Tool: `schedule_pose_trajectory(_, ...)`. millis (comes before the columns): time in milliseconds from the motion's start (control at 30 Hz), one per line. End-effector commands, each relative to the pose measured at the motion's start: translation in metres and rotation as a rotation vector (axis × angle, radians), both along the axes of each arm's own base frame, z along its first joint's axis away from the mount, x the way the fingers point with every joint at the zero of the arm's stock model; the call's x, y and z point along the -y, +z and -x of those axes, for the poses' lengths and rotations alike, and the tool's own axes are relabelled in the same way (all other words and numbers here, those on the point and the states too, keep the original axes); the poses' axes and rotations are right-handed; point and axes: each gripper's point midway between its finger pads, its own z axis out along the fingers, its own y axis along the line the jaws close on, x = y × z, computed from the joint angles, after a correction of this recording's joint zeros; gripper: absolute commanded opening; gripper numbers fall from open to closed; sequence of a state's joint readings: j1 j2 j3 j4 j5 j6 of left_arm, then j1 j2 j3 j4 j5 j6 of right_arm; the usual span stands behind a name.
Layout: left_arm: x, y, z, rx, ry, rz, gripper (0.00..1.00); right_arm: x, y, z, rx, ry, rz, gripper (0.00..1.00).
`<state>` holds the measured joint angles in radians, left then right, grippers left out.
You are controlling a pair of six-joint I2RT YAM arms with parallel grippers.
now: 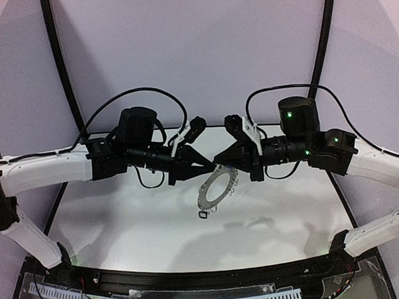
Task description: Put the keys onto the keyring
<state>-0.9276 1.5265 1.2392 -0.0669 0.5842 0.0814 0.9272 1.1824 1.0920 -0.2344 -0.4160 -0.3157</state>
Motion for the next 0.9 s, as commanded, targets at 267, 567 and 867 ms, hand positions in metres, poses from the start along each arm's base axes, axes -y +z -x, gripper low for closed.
schedule_pose_trajectory(267,-0.018,0.061,0.015,-0.02,0.024,0.184,0.01,0.002,0.011,0.018,0.111,0.091,-0.05,0.0)
schedule_pose_trajectory(567,-0.008,0.045,0.028,-0.052,-0.104,0.113,0.01,-0.001,0.023,0.016,0.131,0.091,-0.088,0.0)
schedule_pose_trajectory(867,-0.009,0.041,0.025,-0.046,-0.079,0.106,0.01,0.006,0.021,0.013,0.146,0.053,-0.079,0.0)
